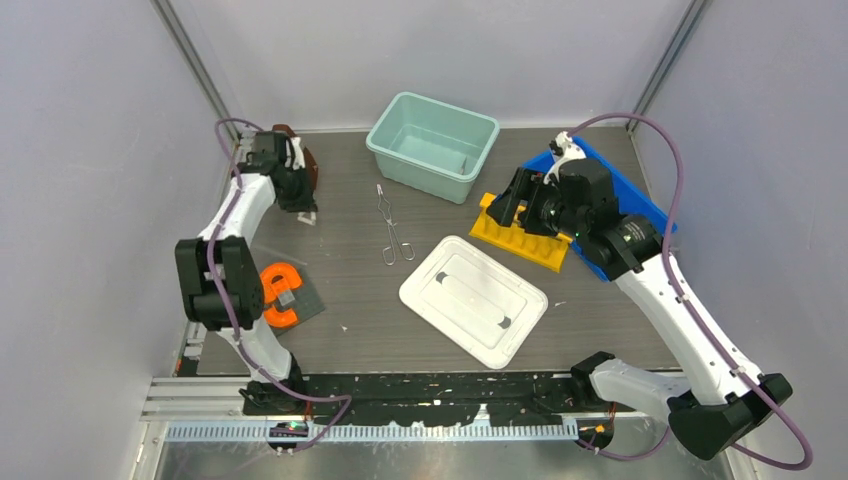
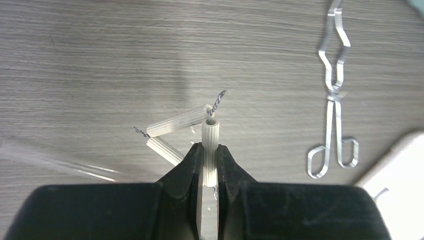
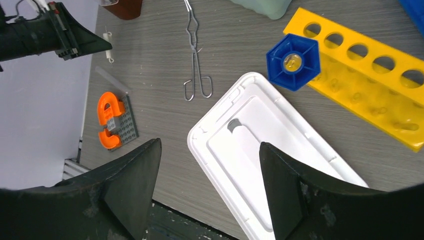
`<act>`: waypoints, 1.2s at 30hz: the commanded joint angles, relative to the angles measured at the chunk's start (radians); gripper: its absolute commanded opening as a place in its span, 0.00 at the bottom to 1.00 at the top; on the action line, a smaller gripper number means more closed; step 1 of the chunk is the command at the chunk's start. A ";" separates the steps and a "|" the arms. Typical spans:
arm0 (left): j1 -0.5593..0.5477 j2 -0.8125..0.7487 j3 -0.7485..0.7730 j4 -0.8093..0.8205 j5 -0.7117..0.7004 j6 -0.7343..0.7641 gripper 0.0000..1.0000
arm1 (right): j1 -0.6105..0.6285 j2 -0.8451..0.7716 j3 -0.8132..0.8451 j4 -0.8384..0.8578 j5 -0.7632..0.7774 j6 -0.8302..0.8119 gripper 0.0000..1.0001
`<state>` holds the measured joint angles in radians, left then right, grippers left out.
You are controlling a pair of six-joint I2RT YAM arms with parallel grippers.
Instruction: Organize the chemistry lab equipment
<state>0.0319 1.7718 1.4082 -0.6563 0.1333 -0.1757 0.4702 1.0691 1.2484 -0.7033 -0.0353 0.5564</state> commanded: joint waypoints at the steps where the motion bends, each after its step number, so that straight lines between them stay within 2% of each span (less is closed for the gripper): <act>1: -0.022 -0.150 0.008 -0.047 0.135 0.002 0.00 | 0.002 0.001 -0.028 0.099 -0.076 0.077 0.78; 11: -0.163 -0.416 -0.098 -0.051 0.282 -0.015 0.00 | 0.023 0.100 -0.021 0.219 -0.152 0.169 0.71; 20: -0.310 -0.573 -0.217 -0.001 0.336 0.016 0.00 | 0.167 0.328 0.056 0.391 -0.159 0.313 0.59; 27: -0.357 -0.632 -0.267 0.036 0.372 0.026 0.00 | 0.275 0.525 0.174 0.489 -0.176 0.377 0.56; 28: -0.358 -0.636 -0.270 0.037 0.371 0.028 0.00 | 0.281 0.234 0.193 0.504 -0.185 0.384 0.56; 29: -0.360 -0.639 -0.276 0.038 0.370 0.029 0.00 | 0.294 0.488 0.201 0.511 -0.188 0.398 0.55; 30: -0.361 -0.642 -0.280 0.041 0.372 0.030 0.00 | 0.299 0.565 0.214 0.523 -0.194 0.402 0.55; 36: -0.365 -0.644 -0.295 0.045 0.365 0.031 0.00 | 0.329 0.642 0.237 0.549 -0.209 0.433 0.52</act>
<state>-0.3279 1.1530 1.1187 -0.6586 0.4759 -0.1654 0.7898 1.6695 1.4666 -0.1970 -0.2283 0.9489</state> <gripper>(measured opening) 0.104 0.532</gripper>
